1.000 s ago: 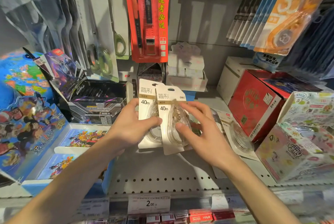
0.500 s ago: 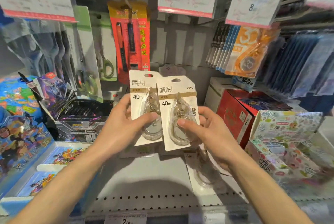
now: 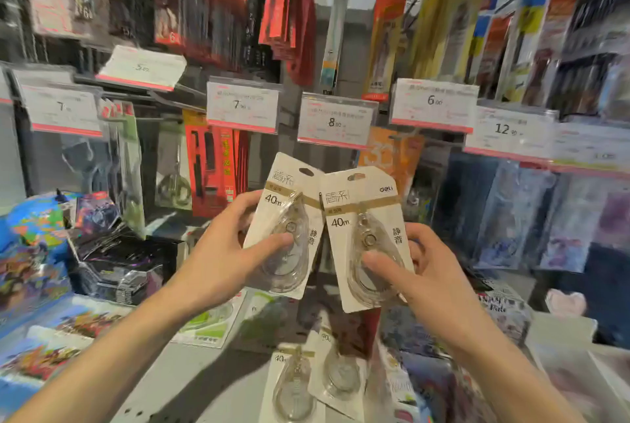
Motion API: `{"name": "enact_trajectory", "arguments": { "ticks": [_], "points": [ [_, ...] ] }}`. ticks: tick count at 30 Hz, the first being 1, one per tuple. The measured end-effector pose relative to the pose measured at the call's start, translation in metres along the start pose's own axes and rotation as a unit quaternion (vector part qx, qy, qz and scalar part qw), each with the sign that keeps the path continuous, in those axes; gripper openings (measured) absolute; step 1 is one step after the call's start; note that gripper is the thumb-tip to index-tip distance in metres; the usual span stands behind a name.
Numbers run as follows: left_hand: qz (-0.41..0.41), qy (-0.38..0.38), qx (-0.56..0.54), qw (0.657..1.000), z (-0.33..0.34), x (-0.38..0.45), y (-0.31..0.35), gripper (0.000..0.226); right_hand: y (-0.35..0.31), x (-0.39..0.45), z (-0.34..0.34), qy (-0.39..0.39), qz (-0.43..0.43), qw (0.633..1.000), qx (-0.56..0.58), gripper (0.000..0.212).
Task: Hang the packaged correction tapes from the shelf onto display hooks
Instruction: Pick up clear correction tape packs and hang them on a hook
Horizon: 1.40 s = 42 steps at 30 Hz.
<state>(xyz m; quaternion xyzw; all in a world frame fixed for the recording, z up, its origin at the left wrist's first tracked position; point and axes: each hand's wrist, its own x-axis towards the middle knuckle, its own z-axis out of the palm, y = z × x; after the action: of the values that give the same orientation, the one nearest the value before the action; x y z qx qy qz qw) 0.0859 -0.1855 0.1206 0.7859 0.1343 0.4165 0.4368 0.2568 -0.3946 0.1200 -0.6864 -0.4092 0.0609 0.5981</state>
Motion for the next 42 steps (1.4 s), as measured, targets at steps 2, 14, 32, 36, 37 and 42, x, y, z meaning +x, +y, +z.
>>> {"name": "enact_trajectory", "arguments": {
  "ticks": [2,14,32,36,37,42],
  "points": [
    [0.004,0.007,0.018,1.0,0.008,0.002,0.013,0.053,0.001,0.003,-0.02,-0.002,-0.007,1.0,0.006,0.039],
    [0.068,0.057,0.054,0.995,-0.007,-0.004,0.053,0.053,0.012,0.022,-0.039,0.002,-0.018,1.0,-0.014,0.038],
    [0.143,0.038,0.038,0.988,-0.034,0.022,0.062,0.06,-0.026,0.073,0.009,0.037,-0.084,0.989,-0.115,0.069],
    [0.145,0.036,0.034,0.988,-0.038,0.025,0.059,0.064,-0.027,0.079,0.012,0.045,-0.088,0.989,-0.11,0.05],
    [0.145,0.033,0.033,0.988,-0.038,0.025,0.059,0.063,-0.028,0.08,0.013,0.047,-0.091,0.989,-0.105,0.046],
    [0.143,0.03,0.036,0.989,-0.038,0.027,0.054,0.063,-0.025,0.084,0.018,0.048,-0.087,0.99,-0.096,0.038]
  ]
}}
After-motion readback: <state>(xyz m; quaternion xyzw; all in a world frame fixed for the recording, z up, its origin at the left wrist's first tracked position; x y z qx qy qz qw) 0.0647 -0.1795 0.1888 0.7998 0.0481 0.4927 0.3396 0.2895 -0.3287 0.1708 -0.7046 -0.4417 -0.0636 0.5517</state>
